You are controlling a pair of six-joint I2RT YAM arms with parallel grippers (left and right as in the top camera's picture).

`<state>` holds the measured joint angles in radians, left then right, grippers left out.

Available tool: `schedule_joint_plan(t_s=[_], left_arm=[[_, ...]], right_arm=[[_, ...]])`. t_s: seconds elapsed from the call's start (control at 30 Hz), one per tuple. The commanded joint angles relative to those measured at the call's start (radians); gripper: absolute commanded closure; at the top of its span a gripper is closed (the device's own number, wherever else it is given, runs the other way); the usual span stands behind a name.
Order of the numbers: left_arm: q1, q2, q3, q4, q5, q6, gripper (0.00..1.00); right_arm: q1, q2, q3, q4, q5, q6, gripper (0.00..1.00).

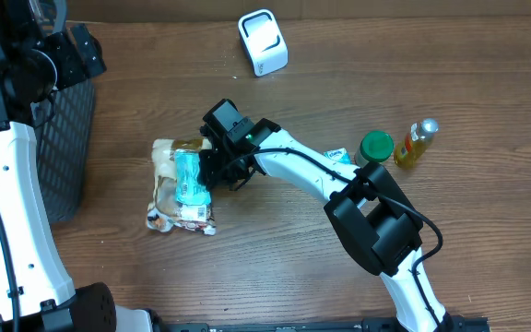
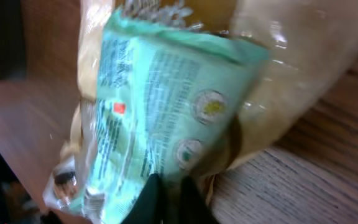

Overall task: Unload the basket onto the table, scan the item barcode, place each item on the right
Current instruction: 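Move the right gripper to the wipes packet and grasp it, then pull the wipes packet out of the brown bag and set it down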

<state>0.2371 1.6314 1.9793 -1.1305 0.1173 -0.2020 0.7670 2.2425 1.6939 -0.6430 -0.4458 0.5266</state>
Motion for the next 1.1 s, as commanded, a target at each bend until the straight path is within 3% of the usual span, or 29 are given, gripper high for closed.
schedule_joint_plan(t_s=[0.0, 0.27, 0.5, 0.67, 0.83, 0.87, 0.9, 0.93, 1.07], left_arm=[[-0.002, 0.003, 0.026, 0.001, 0.006, 0.015, 0.00], [-0.002, 0.003, 0.026, 0.001, 0.006, 0.015, 0.00], [-0.002, 0.003, 0.026, 0.001, 0.006, 0.015, 0.00], [-0.002, 0.003, 0.026, 0.001, 0.006, 0.016, 0.00], [-0.002, 0.003, 0.026, 0.001, 0.006, 0.016, 0.00], [-0.002, 0.003, 0.026, 0.001, 0.006, 0.015, 0.00], [-0.002, 0.003, 0.026, 0.001, 0.006, 0.015, 0.00], [-0.002, 0.003, 0.026, 0.001, 0.006, 0.015, 0.00], [-0.002, 0.003, 0.026, 0.001, 0.006, 0.015, 0.00]], right_arm=[[-0.006, -0.001, -0.004, 0.003, 0.005, -0.003, 0.96], [-0.093, -0.127, 0.003, -0.037, -0.060, -0.009, 0.96], [-0.208, -0.175, 0.002, -0.206, -0.048, -0.071, 0.96], [-0.259, -0.174, 0.000, -0.359, 0.135, -0.113, 0.96], [-0.259, -0.174, -0.031, -0.391, 0.289, -0.114, 0.96], [-0.258, -0.174, -0.039, -0.388, 0.290, -0.118, 0.89], [-0.258, -0.174, -0.047, -0.388, 0.290, -0.129, 0.69], [-0.258, -0.174, -0.051, -0.389, 0.290, -0.143, 0.59], [-0.258, -0.178, -0.042, -0.395, 0.333, -0.166, 0.55]])
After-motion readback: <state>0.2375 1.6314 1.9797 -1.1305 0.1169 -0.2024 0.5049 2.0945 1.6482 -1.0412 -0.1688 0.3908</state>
